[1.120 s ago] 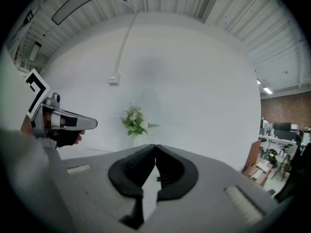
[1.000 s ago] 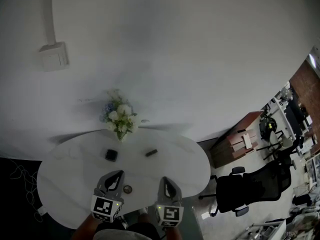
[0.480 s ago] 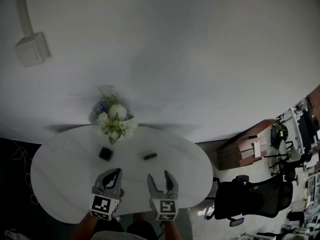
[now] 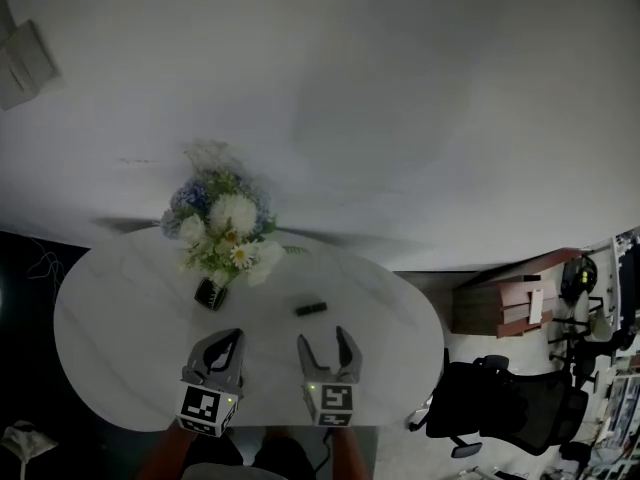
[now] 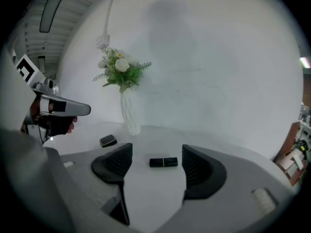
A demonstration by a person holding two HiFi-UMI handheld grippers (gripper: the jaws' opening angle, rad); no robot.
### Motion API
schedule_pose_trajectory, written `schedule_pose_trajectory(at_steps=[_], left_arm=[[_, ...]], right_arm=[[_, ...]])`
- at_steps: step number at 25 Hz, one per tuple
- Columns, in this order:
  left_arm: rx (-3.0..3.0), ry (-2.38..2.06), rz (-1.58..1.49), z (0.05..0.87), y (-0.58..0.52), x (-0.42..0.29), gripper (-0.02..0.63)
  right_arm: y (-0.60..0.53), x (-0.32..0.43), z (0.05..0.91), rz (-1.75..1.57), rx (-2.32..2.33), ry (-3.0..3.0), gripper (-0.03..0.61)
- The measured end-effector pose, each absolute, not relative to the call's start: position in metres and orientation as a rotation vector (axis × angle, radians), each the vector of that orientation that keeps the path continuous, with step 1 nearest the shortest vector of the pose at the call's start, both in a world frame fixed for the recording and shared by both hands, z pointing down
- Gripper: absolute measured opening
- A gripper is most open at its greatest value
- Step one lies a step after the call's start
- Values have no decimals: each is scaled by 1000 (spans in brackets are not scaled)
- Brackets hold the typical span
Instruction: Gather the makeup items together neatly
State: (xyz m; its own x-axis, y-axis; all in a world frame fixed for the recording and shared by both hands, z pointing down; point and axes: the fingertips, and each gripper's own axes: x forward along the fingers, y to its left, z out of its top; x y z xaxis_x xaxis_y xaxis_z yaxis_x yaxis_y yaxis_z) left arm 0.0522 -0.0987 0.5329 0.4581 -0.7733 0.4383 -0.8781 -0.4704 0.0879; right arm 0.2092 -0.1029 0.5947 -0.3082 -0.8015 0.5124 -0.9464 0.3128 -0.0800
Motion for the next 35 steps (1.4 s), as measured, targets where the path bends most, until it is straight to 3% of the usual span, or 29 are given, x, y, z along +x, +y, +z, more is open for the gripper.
schedule_pose_trajectory(at_steps=[17, 35], left_arm=[[2261, -1415, 568, 596, -122, 43, 10], [2237, -1421, 572, 606, -126, 34, 10]], right_arm=[[-142, 200, 681, 605, 1415, -2121, 337], [-146, 201, 694, 547, 1378, -2063, 320]])
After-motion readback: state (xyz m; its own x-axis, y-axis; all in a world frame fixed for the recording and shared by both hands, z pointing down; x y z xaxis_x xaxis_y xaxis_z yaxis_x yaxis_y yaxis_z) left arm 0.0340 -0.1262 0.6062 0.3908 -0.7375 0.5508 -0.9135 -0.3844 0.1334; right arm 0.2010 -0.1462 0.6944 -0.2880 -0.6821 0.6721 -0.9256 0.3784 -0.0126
